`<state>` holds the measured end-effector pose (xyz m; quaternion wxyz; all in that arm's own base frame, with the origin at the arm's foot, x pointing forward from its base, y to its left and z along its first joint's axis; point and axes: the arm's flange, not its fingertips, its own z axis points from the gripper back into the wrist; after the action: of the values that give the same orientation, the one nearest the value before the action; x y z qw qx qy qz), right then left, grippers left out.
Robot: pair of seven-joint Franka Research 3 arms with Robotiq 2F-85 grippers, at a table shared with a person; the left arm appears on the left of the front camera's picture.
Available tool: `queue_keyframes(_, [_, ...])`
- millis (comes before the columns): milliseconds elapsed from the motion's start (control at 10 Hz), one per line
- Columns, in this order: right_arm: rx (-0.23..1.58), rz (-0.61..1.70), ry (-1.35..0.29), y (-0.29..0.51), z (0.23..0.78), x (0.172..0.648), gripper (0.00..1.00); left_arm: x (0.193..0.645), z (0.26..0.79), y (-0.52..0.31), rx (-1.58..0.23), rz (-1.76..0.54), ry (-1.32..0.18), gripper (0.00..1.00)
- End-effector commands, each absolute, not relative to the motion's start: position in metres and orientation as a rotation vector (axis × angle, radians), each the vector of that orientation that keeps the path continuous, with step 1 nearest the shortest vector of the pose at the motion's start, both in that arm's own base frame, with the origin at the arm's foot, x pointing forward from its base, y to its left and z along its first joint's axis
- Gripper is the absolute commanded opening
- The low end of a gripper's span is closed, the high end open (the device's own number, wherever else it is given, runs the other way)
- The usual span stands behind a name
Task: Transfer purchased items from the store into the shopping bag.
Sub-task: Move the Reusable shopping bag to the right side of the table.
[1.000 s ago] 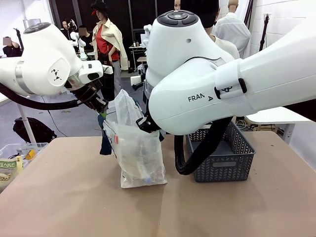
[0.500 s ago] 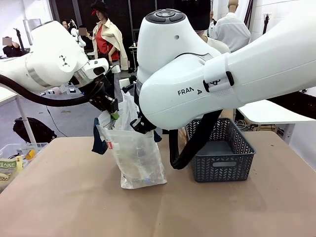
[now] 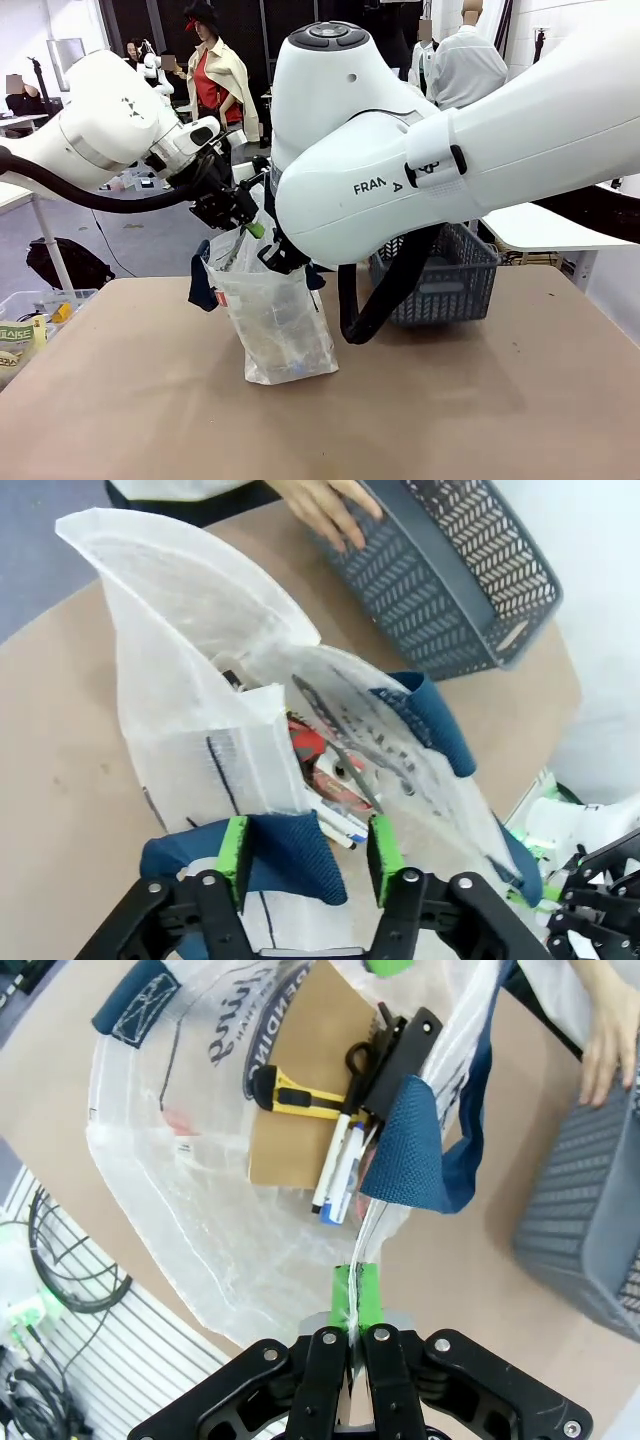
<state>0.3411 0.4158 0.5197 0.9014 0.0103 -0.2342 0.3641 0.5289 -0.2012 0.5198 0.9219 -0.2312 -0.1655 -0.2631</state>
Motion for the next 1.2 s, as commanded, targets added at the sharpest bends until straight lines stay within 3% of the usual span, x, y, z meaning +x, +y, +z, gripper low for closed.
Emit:
queue_keyframes(0, [0.043,0.824,-0.480,0.423,0.519,0.345,0.00,0.534,0.519,-0.197,-0.573,-0.539,-0.335,0.73])
queue_keyframes(1100, [0.021,0.967,-0.440,0.460,0.516,0.343,0.00,0.540,0.507,-0.198,-0.773,-0.548,-0.256,0.73])
